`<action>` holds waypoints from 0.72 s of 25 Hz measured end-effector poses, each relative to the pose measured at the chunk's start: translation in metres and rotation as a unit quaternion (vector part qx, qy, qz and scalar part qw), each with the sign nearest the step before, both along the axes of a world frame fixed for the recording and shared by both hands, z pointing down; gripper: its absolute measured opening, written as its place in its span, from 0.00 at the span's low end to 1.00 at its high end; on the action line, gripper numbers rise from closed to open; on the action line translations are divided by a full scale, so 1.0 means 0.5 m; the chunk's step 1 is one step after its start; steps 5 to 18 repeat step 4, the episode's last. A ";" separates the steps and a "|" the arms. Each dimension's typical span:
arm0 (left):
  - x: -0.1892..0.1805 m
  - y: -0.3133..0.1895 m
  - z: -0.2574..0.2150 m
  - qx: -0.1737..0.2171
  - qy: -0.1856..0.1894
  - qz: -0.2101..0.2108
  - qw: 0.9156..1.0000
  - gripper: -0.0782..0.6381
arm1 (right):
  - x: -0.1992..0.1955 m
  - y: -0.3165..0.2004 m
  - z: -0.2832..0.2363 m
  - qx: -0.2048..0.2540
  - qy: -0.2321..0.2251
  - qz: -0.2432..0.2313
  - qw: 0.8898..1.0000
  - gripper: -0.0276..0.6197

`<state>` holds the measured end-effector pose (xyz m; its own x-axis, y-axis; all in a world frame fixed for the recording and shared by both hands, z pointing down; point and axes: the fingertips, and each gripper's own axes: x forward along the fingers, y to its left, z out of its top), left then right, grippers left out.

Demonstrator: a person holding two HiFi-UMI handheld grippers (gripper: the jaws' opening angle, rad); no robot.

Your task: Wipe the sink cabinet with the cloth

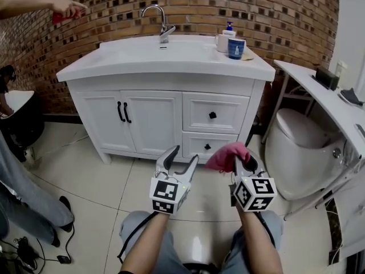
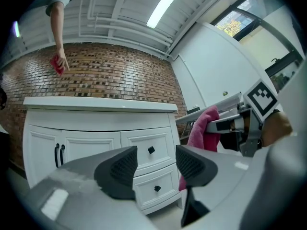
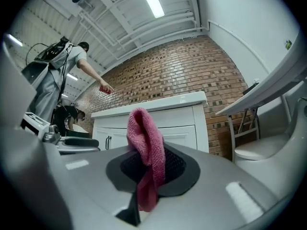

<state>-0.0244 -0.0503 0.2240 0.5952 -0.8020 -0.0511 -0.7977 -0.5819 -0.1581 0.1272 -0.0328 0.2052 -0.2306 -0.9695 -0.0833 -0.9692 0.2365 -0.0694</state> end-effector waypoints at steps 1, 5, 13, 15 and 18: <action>0.003 -0.001 0.003 -0.001 -0.001 0.001 1.000 0.46 | 0.007 -0.001 -0.002 -0.001 -0.003 0.003 1.000 0.10; 0.014 -0.003 0.012 -0.005 -0.006 0.004 1.000 0.46 | 0.027 -0.002 -0.009 -0.003 -0.009 0.009 1.000 0.10; 0.014 -0.003 0.012 -0.005 -0.006 0.004 1.000 0.46 | 0.027 -0.002 -0.009 -0.003 -0.009 0.009 1.000 0.10; 0.014 -0.003 0.012 -0.005 -0.006 0.004 1.000 0.46 | 0.027 -0.002 -0.009 -0.003 -0.009 0.009 1.000 0.10; 0.014 -0.003 0.012 -0.005 -0.006 0.004 1.000 0.46 | 0.027 -0.002 -0.009 -0.003 -0.009 0.009 1.000 0.10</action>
